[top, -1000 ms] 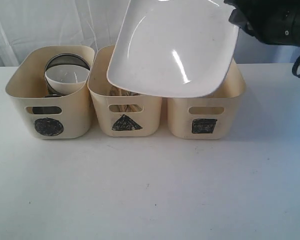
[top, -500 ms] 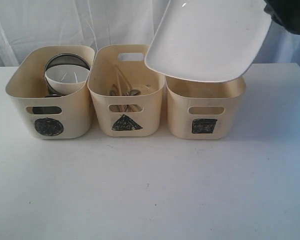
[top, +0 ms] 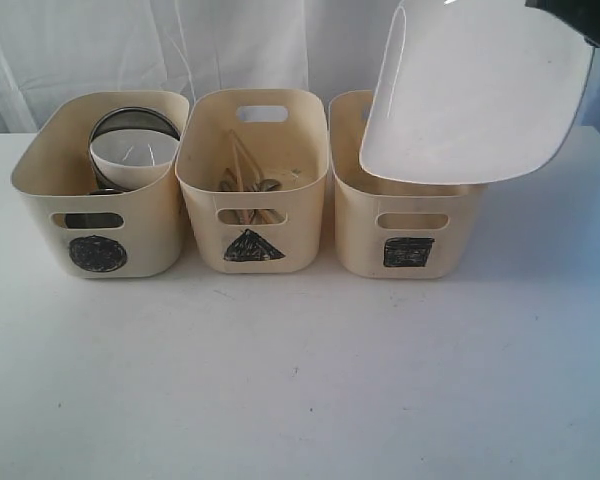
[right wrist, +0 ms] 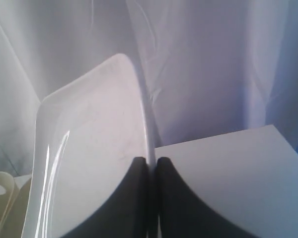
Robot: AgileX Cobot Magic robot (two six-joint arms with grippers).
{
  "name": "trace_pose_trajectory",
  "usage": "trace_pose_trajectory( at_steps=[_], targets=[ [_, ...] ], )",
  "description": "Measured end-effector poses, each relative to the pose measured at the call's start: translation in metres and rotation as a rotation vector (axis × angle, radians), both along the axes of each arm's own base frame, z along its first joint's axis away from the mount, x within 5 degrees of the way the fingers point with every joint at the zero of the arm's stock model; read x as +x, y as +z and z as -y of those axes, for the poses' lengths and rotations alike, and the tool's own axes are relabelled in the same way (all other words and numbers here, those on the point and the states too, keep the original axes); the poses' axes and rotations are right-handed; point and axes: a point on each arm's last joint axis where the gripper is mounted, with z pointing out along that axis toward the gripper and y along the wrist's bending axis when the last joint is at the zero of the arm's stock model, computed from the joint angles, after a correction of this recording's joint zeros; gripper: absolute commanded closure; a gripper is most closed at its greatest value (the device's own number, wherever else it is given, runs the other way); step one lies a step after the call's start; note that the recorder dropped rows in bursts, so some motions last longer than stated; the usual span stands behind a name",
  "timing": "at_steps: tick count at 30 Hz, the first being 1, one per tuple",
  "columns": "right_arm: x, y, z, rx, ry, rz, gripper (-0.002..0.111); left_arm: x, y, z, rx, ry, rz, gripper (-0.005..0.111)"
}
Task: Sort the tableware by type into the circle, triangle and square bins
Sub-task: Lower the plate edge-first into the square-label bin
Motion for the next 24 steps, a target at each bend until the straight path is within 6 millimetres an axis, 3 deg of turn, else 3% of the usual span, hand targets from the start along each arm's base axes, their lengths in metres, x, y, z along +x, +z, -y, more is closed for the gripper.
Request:
trace_pose_trajectory(
  at_steps=[11,24],
  targets=[
    [0.0,-0.001,0.002,-0.074,-0.01,-0.01,0.108,0.0,0.0,0.0,0.0,0.0,0.0,0.107],
    [0.015,-0.02,0.0,-0.247,0.048,-0.07,0.108,0.0,0.0,0.0,0.0,0.0,0.0,0.107]
  ],
)
